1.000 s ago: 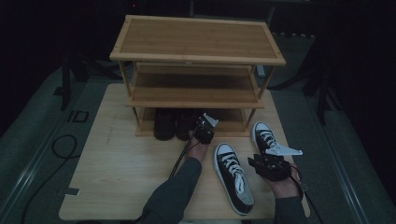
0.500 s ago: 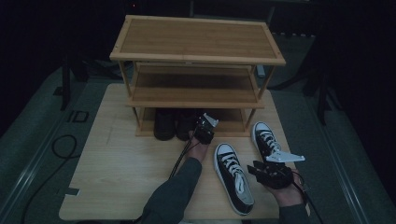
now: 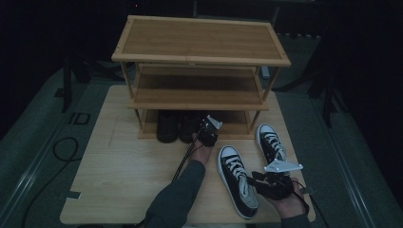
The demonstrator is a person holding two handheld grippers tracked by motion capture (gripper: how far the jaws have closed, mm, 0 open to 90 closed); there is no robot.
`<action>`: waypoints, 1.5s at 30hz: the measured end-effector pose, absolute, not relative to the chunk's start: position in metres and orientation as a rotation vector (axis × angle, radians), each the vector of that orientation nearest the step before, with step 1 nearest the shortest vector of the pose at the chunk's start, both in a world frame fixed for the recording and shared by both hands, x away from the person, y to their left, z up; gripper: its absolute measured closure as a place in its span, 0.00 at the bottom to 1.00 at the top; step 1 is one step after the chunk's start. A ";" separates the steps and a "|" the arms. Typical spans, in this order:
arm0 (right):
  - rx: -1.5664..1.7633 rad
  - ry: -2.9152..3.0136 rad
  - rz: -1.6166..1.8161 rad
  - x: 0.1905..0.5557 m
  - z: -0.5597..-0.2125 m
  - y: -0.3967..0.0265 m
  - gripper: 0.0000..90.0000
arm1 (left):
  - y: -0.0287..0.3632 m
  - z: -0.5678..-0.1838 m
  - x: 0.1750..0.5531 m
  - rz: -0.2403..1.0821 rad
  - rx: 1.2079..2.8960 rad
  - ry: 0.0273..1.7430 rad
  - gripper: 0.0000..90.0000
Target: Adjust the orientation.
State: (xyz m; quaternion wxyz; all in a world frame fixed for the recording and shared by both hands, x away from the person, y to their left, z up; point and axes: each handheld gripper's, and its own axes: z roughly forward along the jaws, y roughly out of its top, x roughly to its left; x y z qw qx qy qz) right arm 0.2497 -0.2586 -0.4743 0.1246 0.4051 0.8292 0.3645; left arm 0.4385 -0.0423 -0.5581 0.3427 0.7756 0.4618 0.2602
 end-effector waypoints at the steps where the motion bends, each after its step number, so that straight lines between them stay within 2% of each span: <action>1: 1.177 2.427 1.050 0.247 -0.474 -0.257 0.74 | -0.042 -0.558 0.439 0.677 2.017 1.200 0.99; 3: 1.175 2.434 1.044 0.247 -0.475 -0.257 0.74 | -0.042 -0.558 0.438 0.678 2.017 1.200 0.99; 7: 1.216 2.454 0.929 0.250 -0.483 -0.252 0.82 | -0.042 -0.558 0.439 0.677 2.017 1.200 0.99; 19: 1.231 2.456 0.775 0.258 -0.497 -0.238 0.87 | -0.042 -0.558 0.439 0.675 2.015 1.201 0.99; 24: 1.260 2.459 0.783 0.266 -0.501 -0.238 0.91 | -0.042 -0.558 0.439 0.675 2.015 1.201 0.99; 25: 1.268 2.446 0.784 0.268 -0.500 -0.240 0.96 | -0.042 -0.558 0.439 0.675 2.015 1.201 0.99; 45: 1.325 2.304 0.818 0.298 -0.471 -0.258 0.97 | -0.042 -0.558 0.439 0.670 2.012 1.204 0.99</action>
